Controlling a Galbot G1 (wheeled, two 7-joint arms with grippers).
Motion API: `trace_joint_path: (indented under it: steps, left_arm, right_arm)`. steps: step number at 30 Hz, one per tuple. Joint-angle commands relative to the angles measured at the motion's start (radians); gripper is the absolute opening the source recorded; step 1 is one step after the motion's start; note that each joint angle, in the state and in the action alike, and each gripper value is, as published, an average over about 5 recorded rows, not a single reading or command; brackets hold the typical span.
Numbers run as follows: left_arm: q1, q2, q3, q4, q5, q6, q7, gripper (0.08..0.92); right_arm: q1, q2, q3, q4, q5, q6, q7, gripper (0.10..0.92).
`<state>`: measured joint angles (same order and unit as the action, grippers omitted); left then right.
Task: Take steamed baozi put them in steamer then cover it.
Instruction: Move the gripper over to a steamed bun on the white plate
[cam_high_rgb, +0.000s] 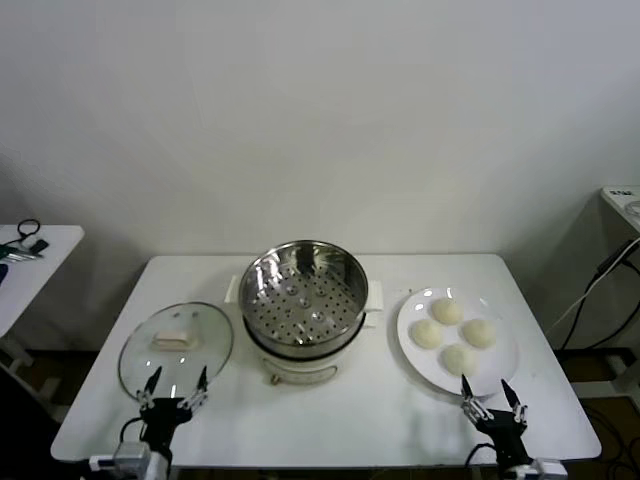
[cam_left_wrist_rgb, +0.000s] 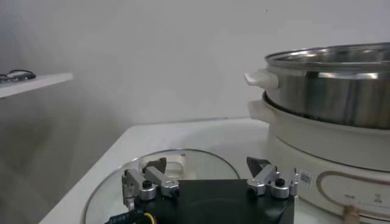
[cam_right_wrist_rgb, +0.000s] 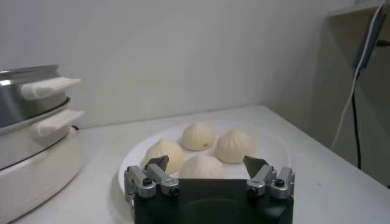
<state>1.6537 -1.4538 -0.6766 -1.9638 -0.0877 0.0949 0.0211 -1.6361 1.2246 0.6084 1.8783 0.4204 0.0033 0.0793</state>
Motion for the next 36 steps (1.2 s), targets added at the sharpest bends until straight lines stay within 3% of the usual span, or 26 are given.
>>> trace_joint_path:
  steps: [1,5,10,16,19,23,26,30,36]
  left_arm:
    - [-0.005,0.005,0.003,-0.001,0.0,0.006,0.001,0.823]
    - [-0.007,0.011,0.005,-0.004,-0.005,0.006,0.003,0.823]
    - [-0.009,0.02,0.007,-0.006,-0.011,0.003,0.003,0.823]
    - [-0.011,0.02,0.012,-0.004,-0.011,-0.004,0.005,0.823]
    - [-0.008,0.017,0.02,-0.009,-0.008,-0.006,0.009,0.823]
    - [-0.002,0.015,0.029,-0.011,-0.002,-0.01,0.015,0.823]
    - [0.0,0.014,0.033,-0.006,0.006,-0.015,0.017,0.823]
    - [0.004,0.015,0.034,-0.002,0.011,-0.021,0.019,0.823]
    - [0.005,0.017,0.034,0.007,0.015,-0.024,0.023,0.823]
  right_arm:
    - [0.196,-0.119,0.003,0.013,-0.048,-0.203,0.091,0.823]
    - [0.431,-0.284,-0.033,-0.079,-0.006,-0.268,0.013,0.823]
    - [0.758,-0.553,-0.249,-0.202,0.016,-0.39,-0.205,0.823]
    - [1.174,-0.768,-0.741,-0.369,-0.09,-0.408,-0.538,0.823]
    - [1.384,-0.824,-0.983,-0.465,-0.218,-0.327,-0.81,0.823]
    - [1.669,-0.839,-1.28,-0.588,-0.331,-0.142,-1.128,0.823]
    - [1.881,-0.801,-1.51,-0.671,-0.363,-0.063,-1.251,0.823]
    - [2.045,-0.716,-1.699,-0.746,-0.355,-0.051,-1.313,0.823]
    - [2.042,-0.58,-1.767,-0.829,-0.33,-0.113,-1.294,0.823]
